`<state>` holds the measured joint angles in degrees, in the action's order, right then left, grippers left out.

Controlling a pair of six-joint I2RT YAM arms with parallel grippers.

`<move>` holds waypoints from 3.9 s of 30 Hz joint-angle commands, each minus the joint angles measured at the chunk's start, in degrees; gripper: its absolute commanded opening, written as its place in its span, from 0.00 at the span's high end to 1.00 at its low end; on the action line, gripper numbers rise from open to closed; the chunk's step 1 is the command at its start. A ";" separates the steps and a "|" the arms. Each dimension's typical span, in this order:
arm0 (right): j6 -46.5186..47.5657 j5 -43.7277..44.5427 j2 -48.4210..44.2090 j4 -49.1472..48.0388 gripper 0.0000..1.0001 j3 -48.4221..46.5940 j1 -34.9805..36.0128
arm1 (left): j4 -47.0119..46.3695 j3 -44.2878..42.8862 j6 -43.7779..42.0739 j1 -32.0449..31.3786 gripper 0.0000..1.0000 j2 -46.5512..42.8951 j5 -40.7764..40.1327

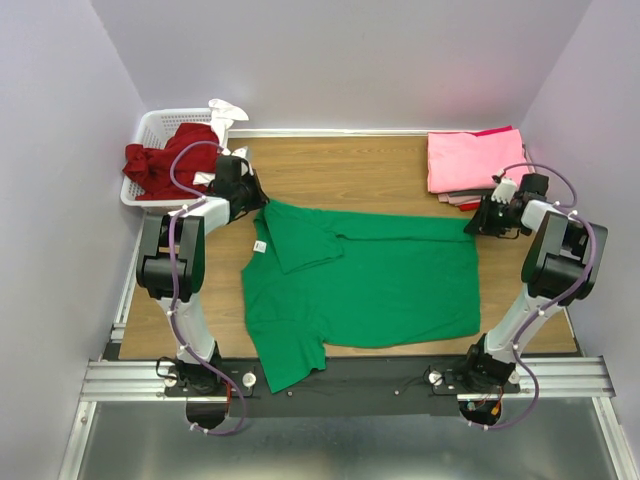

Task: Fold and stack the t-shirts
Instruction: Fold the tshirt

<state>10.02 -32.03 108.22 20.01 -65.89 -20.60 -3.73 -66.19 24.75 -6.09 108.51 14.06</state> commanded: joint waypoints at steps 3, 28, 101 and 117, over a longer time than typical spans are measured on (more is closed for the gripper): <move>-0.97 6.62 -0.47 1.44 0.90 0.06 -0.32 | -1.72 0.19 0.47 1.25 1.00 0.92 1.32; 2.72 11.03 -6.71 1.00 0.37 1.11 -0.76 | -3.65 2.82 -7.69 1.69 0.65 -16.30 0.10; 6.24 5.23 -9.96 5.21 0.99 4.54 -2.08 | 5.48 2.13 -9.20 -2.26 0.77 -2.70 5.89; 7.38 3.73 -13.56 6.27 1.00 4.63 -3.83 | 10.05 -3.50 -10.16 -2.53 0.81 4.52 -0.09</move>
<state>16.10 -26.92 97.69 24.91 -62.06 -23.07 3.64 -68.77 15.25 -8.64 111.98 16.56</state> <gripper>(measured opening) 0.006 0.191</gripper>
